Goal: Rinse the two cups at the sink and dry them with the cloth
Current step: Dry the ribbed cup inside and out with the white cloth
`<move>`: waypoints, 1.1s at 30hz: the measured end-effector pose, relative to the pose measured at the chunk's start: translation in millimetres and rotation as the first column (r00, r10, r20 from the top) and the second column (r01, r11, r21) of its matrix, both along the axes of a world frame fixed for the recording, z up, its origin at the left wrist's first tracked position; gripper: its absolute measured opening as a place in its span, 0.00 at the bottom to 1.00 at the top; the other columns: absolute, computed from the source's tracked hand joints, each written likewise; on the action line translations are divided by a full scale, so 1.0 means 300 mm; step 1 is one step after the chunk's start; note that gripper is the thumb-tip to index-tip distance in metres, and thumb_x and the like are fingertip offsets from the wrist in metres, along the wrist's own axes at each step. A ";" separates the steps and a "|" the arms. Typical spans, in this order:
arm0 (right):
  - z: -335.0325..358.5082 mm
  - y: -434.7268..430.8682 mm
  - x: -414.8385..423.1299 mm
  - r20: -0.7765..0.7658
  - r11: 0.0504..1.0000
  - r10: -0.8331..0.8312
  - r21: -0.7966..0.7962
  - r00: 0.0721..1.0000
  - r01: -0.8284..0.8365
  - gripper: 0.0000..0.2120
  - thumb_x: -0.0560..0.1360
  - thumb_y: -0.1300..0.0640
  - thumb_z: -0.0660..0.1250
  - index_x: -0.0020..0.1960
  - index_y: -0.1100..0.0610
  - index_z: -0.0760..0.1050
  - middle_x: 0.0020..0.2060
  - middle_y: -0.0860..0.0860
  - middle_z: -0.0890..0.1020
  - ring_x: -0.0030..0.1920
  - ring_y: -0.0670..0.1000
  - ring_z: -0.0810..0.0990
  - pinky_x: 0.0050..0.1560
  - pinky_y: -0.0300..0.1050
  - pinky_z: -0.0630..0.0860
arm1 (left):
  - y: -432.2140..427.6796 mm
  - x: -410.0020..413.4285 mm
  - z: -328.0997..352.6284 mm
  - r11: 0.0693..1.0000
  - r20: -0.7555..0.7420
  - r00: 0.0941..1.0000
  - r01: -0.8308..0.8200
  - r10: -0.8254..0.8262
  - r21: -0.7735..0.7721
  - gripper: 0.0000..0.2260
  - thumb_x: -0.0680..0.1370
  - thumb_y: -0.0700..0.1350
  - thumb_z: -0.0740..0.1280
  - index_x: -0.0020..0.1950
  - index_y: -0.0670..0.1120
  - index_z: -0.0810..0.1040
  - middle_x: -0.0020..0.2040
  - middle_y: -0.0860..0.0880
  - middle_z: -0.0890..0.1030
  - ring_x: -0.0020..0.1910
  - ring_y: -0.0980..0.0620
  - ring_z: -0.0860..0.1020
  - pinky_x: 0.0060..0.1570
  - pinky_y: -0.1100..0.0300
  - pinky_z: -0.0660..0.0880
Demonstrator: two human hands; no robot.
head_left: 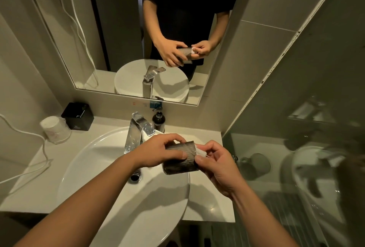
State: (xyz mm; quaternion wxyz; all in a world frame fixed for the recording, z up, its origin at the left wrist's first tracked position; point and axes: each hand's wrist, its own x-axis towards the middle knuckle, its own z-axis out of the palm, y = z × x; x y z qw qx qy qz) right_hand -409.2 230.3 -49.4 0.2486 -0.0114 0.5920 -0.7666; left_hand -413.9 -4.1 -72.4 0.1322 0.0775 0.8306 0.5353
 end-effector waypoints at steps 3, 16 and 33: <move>-0.012 -0.018 -0.013 -0.013 0.996 -0.080 0.049 0.997 0.080 0.08 0.76 0.72 0.70 0.50 0.61 0.76 0.51 0.65 0.83 0.50 0.60 0.84 0.48 0.50 0.83 | 0.014 0.003 -0.005 0.988 -0.148 0.989 -0.049 0.027 -0.144 0.22 0.73 0.65 0.71 0.65 0.64 0.77 0.58 0.56 0.76 0.58 0.64 0.75 0.57 0.62 0.73; -0.030 -0.019 -0.008 -0.005 0.994 -0.076 0.082 0.997 0.076 0.06 0.78 0.69 0.69 0.48 0.60 0.75 0.47 0.63 0.84 0.48 0.58 0.83 0.47 0.49 0.81 | 0.032 0.010 -0.020 0.965 -0.263 0.961 0.015 -0.086 -0.260 0.34 0.66 0.57 0.81 0.71 0.60 0.75 0.60 0.56 0.74 0.59 0.59 0.75 0.62 0.62 0.74; -0.022 -0.026 0.000 -0.038 0.966 -0.148 0.211 0.988 0.153 0.04 0.78 0.66 0.71 0.46 0.61 0.77 0.50 0.63 0.84 0.53 0.61 0.84 0.44 0.48 0.82 | 0.067 0.040 -0.019 0.913 -0.326 0.931 0.017 -0.163 -0.408 0.32 0.65 0.60 0.78 0.64 0.54 0.72 0.57 0.54 0.76 0.55 0.54 0.75 0.56 0.52 0.76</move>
